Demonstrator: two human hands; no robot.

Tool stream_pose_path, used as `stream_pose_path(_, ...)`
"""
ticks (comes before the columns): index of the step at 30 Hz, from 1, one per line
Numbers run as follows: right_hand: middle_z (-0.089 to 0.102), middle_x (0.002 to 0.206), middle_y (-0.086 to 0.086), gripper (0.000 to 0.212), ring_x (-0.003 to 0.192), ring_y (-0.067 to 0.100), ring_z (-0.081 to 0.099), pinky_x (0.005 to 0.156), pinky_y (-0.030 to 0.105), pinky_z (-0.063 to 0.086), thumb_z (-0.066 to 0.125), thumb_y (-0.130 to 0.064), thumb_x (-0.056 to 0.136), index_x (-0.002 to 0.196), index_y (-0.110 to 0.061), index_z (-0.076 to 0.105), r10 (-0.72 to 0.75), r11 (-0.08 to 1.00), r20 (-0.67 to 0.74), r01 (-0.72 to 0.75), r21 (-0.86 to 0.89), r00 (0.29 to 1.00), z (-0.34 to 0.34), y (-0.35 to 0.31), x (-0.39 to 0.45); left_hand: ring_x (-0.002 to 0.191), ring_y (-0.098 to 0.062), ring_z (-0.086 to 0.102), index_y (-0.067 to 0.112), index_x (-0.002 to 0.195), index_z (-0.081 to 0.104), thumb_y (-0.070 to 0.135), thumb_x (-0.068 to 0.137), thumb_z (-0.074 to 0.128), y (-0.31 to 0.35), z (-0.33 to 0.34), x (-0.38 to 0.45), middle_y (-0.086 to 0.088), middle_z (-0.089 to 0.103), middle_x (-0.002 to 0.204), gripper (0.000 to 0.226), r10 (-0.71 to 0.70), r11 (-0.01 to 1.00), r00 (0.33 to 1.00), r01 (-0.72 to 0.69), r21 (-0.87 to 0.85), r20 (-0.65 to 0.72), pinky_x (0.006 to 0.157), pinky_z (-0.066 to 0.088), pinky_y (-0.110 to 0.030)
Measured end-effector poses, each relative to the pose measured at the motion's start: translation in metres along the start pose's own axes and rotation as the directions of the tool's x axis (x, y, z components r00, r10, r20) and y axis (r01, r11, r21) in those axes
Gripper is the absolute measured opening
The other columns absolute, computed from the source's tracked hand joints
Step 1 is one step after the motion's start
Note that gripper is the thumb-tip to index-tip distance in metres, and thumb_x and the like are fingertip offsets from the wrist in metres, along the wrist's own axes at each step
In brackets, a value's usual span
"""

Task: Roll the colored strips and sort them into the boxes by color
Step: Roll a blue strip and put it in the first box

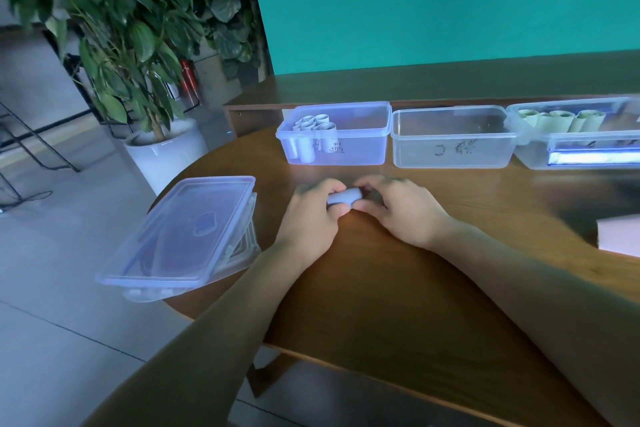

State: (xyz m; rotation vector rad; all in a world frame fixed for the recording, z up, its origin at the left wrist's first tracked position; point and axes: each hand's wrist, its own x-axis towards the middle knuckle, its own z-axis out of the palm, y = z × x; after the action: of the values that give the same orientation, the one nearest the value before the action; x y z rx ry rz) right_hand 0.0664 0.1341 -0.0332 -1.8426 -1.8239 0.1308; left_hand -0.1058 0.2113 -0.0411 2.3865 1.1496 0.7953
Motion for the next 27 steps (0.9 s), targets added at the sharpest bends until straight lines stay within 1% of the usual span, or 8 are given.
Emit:
stream_pose_path(2, 0.065, 0.111, -0.019, 0.029, 0.094, 0.0, 0.057, 0.086, 0.026, 0.047, 0.061, -0.036, 0.1, 0.128, -0.028, 0.063, -0.007, 0.99, -0.062, 0.016, 0.139, 0.998, 0.0, 0.002, 0.0, 0.102, -0.008, 0.05, 0.032, 0.123, 0.061, 0.03, 0.098, 0.061, 0.001, 0.001, 0.0, 0.005, 0.06, 0.116, 0.025, 0.015, 1.0, 1.0, -0.016, -0.025, -0.021, 0.086, 0.036, -0.024)
stream_pose_path(4, 0.068, 0.104, -0.018, 0.023, 0.083, -0.004, 0.06, 0.082, 0.012, 0.045, 0.067, -0.029, 0.098, 0.12, -0.025, 0.069, 0.008, 0.951, -0.13, 0.033, 0.308, 0.992, -0.002, 0.003, -0.002, 0.103, -0.007, 0.053, 0.029, 0.123, 0.061, 0.029, 0.099, 0.06, 0.006, 0.001, -0.001, 0.007, 0.061, 0.114, 0.024, 0.047, 0.997, 0.997, -0.051, -0.066, -0.053, 0.086, 0.04, -0.024)
stream_pose_path(6, 0.072, 0.1, -0.01, 0.019, 0.081, 0.006, 0.064, 0.078, 0.015, 0.048, 0.07, -0.028, 0.096, 0.115, -0.026, 0.071, 0.06, 0.898, -0.166, 0.019, 0.439, 0.984, -0.006, 0.003, -0.005, 0.101, -0.006, 0.056, 0.026, 0.122, 0.062, 0.029, 0.099, 0.06, 0.012, 0.0, -0.001, 0.009, 0.063, 0.112, 0.023, 0.079, 0.991, 0.994, -0.086, -0.102, -0.075, 0.086, 0.044, -0.023)
stream_pose_path(9, 0.074, 0.098, -0.004, 0.017, 0.087, 0.019, 0.066, 0.085, 0.027, 0.054, 0.071, -0.033, 0.093, 0.109, -0.026, 0.074, 0.168, 0.801, -0.19, -0.021, 0.598, 0.967, -0.017, -0.001, -0.003, 0.098, -0.002, 0.058, 0.024, 0.122, 0.063, 0.032, 0.099, 0.06, 0.024, -0.011, 0.004, 0.011, 0.065, 0.112, 0.025, 0.13, 0.982, 0.988, -0.14, -0.129, -0.084, 0.082, 0.043, -0.012)
stream_pose_path(12, 0.075, 0.092, -0.008, 0.014, 0.072, 0.003, 0.062, 0.07, 0.015, 0.048, 0.072, -0.028, 0.093, 0.103, -0.018, 0.076, 0.184, 0.735, -0.228, 0.02, 0.678, 0.956, -0.036, -0.008, 0.013, 0.091, 0.002, 0.057, 0.022, 0.123, 0.062, 0.031, 0.1, 0.06, 0.038, -0.033, 0.024, 0.016, 0.064, 0.106, 0.025, 0.17, 0.975, 0.983, -0.178, -0.133, -0.072, 0.076, 0.042, -0.009)
stream_pose_path(16, 0.063, 0.06, -0.018, 0.008, 0.048, -0.001, 0.052, 0.052, 0.01, 0.04, 0.073, -0.018, 0.092, 0.099, -0.013, 0.073, 0.194, 0.743, -0.249, 0.024, 0.669, 0.949, -0.06, -0.014, 0.049, 0.095, 0.002, 0.056, 0.023, 0.119, 0.064, 0.032, 0.099, 0.061, 0.041, -0.062, 0.062, 0.017, 0.064, 0.104, 0.023, 0.203, 0.974, 0.978, -0.206, -0.093, -0.041, 0.08, 0.043, -0.018)
stream_pose_path(20, 0.074, 0.081, 0.005, 0.018, 0.06, 0.01, 0.061, 0.048, 0.024, 0.052, 0.08, -0.022, 0.088, 0.101, -0.01, 0.077, 0.18, 0.815, -0.273, 0.012, 0.579, 0.945, -0.071, -0.019, 0.095, 0.104, -0.005, 0.062, 0.021, 0.123, 0.065, 0.03, 0.095, 0.068, 0.024, -0.083, 0.101, 0.008, 0.069, 0.113, 0.03, 0.17, 0.983, 0.983, -0.173, -0.06, -0.065, 0.089, 0.042, -0.016)
stream_pose_path(27, 0.074, 0.081, 0.01, 0.025, 0.045, -0.004, 0.057, 0.049, 0.01, 0.048, 0.081, -0.022, 0.086, 0.104, -0.005, 0.077, 0.226, 0.899, -0.178, -0.135, 0.416, 0.958, -0.062, -0.003, 0.164, 0.116, -0.016, 0.057, 0.024, 0.122, 0.066, 0.027, 0.096, 0.064, -0.027, -0.084, 0.155, 0.005, 0.067, 0.121, 0.026, 0.044, 0.999, 0.991, -0.045, -0.01, -0.128, 0.091, 0.036, -0.023)
